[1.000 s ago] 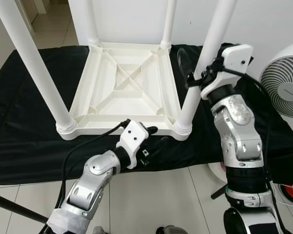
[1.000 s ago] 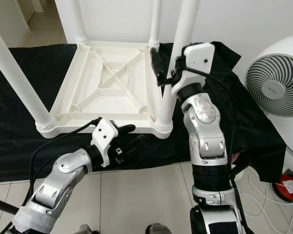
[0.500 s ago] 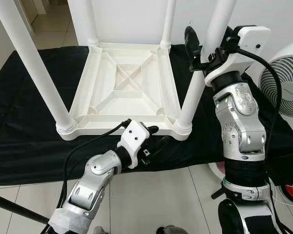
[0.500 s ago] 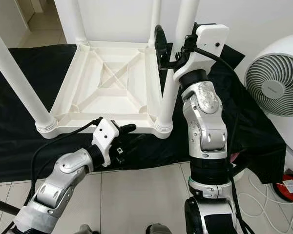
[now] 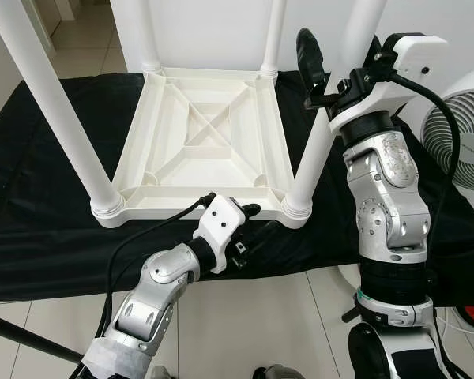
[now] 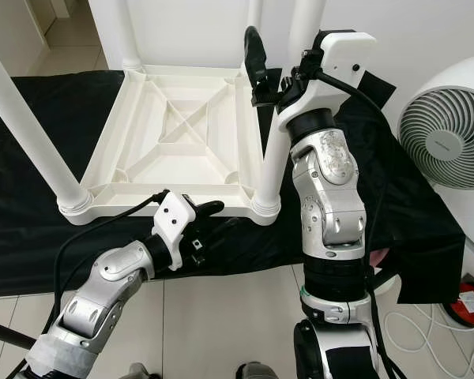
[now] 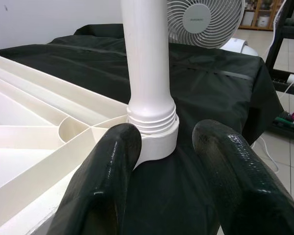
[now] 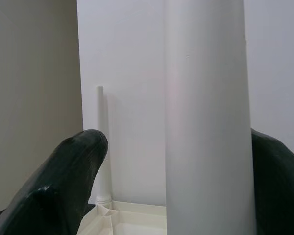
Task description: Building children table
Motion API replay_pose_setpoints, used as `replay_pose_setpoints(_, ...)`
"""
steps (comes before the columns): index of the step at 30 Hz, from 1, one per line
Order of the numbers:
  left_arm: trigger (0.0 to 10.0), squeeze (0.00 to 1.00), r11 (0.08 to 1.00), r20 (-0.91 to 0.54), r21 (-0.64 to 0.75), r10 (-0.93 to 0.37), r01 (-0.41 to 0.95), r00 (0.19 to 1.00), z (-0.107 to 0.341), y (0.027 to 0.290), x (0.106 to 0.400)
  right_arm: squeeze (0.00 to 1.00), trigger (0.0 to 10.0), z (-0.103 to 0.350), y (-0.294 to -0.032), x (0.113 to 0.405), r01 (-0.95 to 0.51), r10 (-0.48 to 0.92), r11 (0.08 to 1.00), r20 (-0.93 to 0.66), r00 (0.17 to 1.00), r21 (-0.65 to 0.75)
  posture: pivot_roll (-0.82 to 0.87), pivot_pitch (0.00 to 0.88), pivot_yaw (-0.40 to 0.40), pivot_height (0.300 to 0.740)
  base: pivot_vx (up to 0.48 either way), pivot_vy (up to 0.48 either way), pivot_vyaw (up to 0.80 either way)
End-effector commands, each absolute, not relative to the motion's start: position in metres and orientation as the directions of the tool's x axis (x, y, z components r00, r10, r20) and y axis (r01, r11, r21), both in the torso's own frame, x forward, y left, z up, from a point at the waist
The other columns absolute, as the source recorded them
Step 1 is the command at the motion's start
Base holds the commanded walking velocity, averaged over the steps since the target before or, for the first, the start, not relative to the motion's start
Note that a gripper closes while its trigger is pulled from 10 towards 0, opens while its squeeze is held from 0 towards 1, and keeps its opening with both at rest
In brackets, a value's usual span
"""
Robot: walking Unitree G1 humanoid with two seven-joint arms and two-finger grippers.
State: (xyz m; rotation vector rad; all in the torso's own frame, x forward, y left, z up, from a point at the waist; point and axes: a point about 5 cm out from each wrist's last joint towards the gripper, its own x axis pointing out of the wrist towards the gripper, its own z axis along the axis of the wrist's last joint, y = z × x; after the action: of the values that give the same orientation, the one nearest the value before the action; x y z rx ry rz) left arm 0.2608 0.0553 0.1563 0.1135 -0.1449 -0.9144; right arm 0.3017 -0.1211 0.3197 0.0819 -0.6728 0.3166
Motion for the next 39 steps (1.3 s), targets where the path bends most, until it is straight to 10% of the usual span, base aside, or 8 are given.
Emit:
replay_pose_setpoints(1, 10.0, 0.00, 0.635, 0.072, 0.163, -0.771, 0.755, 0.633, 0.154, 0.058, 0.263, 0.00, 10.0, 0.322, -0.120, 0.300, -0.335, 0.270, 0.942, 0.633, 0.725, -0.018, -0.09, 0.039, -0.008, 0.740, 0.000, 0.000, 0.00)
replay_pose_setpoints(22, 10.0, 0.00, 0.629, 0.057, 0.170, -0.775, 0.758, 0.630, 0.158, 0.067, 0.265, 0.00, 10.0, 0.307, -0.145, 0.298, -0.380, 0.084, 0.856, 0.633, 0.770, 0.350, -0.08, 0.055, 0.049, 0.740, 0.000, 0.000, 0.00)
replay_pose_setpoints(39, 10.0, 0.00, 0.641, 0.058, 0.170, -0.765, 0.748, 0.642, 0.159, 0.069, 0.264, 0.00, 10.0, 0.307, -0.144, 0.299, -0.405, 0.094, 0.833, 0.626, 0.774, 0.376, -0.06, 0.065, 0.041, 0.740, 0.000, 0.000, 0.00)
